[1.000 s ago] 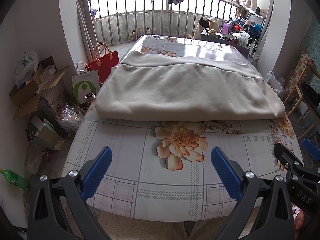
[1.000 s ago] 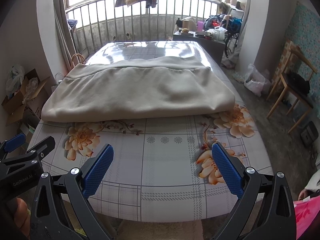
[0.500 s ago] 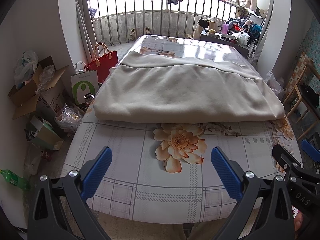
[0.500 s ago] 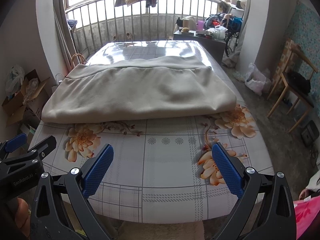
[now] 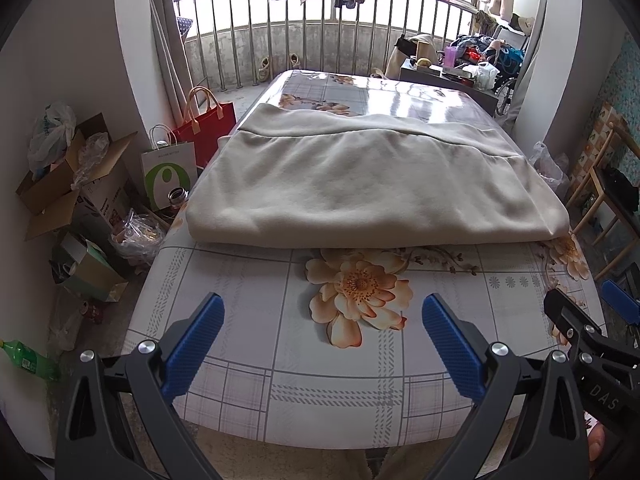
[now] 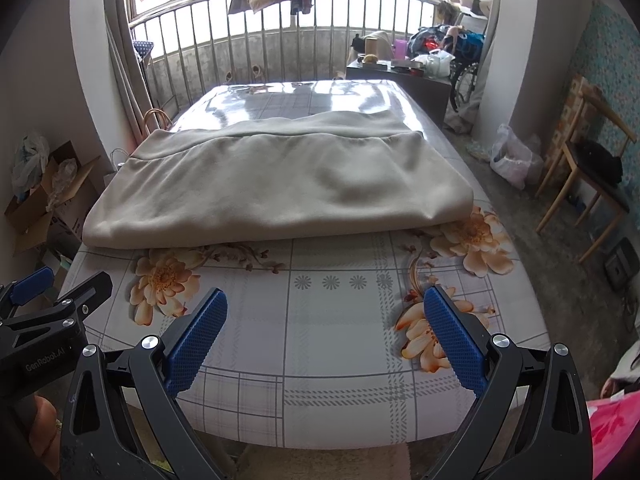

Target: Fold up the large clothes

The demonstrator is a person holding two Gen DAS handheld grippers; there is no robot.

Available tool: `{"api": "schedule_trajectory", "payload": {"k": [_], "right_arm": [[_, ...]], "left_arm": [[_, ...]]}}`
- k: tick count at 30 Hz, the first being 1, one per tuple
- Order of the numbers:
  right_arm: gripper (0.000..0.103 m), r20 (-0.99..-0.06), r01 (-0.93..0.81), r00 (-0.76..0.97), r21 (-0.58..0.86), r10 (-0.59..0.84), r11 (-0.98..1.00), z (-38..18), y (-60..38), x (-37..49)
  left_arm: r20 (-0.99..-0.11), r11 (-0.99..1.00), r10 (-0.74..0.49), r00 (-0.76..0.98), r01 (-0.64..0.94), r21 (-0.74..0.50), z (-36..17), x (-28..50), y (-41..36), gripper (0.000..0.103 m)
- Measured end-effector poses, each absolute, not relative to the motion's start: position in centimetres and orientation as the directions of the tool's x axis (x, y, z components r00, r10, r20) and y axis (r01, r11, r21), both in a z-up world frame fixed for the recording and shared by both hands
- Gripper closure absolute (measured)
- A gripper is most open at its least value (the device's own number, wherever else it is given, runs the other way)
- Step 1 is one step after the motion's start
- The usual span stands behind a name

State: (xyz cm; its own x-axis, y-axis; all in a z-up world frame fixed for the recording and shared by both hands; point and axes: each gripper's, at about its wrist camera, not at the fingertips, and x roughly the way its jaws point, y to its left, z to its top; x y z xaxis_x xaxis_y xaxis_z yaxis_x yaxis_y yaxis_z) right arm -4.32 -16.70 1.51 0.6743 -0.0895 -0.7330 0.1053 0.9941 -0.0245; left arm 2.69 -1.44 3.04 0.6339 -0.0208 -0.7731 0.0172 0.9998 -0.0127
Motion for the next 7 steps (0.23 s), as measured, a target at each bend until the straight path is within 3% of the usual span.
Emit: {"api": "schedule_trajectory", "payload": {"k": [7], "right_arm": [[0.008, -0.734, 0.109, 0.673, -0.021, -0.089, 0.994, 1.49, -16.74, -4.07]], "left_arm": [[-0.773, 1.0, -0.016, 0.634, 0.008, -0.014, 3.0, 2.77, -1.37, 0.006]]}}
